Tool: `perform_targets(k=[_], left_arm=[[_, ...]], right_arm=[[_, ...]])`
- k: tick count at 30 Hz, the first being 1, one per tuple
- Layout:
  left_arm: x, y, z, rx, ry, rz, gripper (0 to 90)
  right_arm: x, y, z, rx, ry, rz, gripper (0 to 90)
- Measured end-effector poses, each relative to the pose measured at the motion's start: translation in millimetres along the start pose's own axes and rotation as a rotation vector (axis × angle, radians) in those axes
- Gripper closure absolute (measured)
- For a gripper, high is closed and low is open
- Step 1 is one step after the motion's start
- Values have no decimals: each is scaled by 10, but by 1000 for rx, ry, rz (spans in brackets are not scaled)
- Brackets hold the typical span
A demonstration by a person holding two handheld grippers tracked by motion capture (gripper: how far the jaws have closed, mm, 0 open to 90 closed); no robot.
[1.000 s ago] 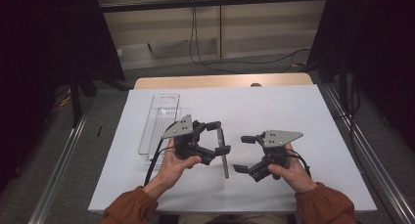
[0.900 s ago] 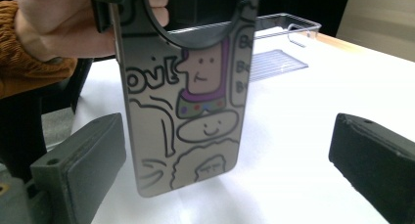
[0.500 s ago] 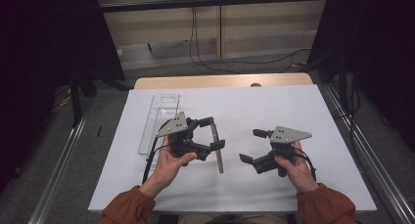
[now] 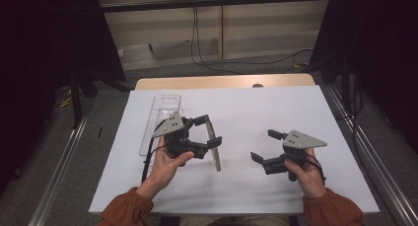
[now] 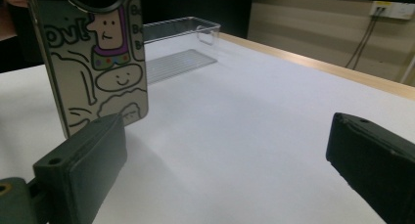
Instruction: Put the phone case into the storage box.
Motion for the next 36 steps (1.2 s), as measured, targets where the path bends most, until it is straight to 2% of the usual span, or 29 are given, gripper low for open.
perform_targets(k=[1, 3, 8, 9, 12, 16, 22, 24, 25, 26, 29, 32, 33, 34, 36], left_arm=[[-5, -11, 7, 3, 2, 25, 125], [-14, -33, 25, 22, -3, 39, 125], [-53, -125, 66, 22, -7, 73, 125], [-63, -140, 72, 29, -10, 90, 125], [-101, -191, 80, 28, -15, 100, 125], [-133, -228, 86, 41, -23, 118, 125], [-146, -273, 116, 28, -22, 155, 125], [-153, -302, 129, 24, -14, 155, 124], [-149, -311, 138, 31, -20, 168, 124], [-149, -326, 147, 33, -23, 158, 125], [-143, -367, 187, 41, -19, 180, 125], [-154, -421, 238, 54, -11, 199, 124], [-157, -438, 252, 57, -14, 193, 124], [-158, -454, 264, 62, -19, 223, 124], [-172, -479, 283, 61, -23, 234, 124]], right_arm=[[10, -16, -7, 3, 3, -4, 11], [32, -45, -17, 2, 9, -32, 9], [81, -143, -37, 26, 30, -93, 3], [92, -163, -45, 26, 29, -103, 2], [112, -221, -76, 31, 56, -118, 1], [147, -305, -117, 38, 59, -145, 0], [193, -416, -174, 33, 57, -177, 0], [213, -453, -199, 27, 57, -195, 0], [219, -468, -203, 33, 70, -207, 0], [229, -487, -211, 35, 73, -218, 0], [249, -556, -226, 43, 71, -261, 0], [263, -618, -250, 48, 75, -273, 0], [263, -636, -260, 47, 80, -286, 0], [266, -655, -269, 45, 82, -290, 0], [274, -697, -286, 37, 91, -299, 0]])
Point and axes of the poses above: each handheld gripper's, and its own axes: y roughly forward along the jaws, z roughly out of its top, x roughly to its right, the point moved 3 cm from there along y, roughly forward along the jaws, and after that the axes turned 8 degrees about -z, right-handed, at the moved point
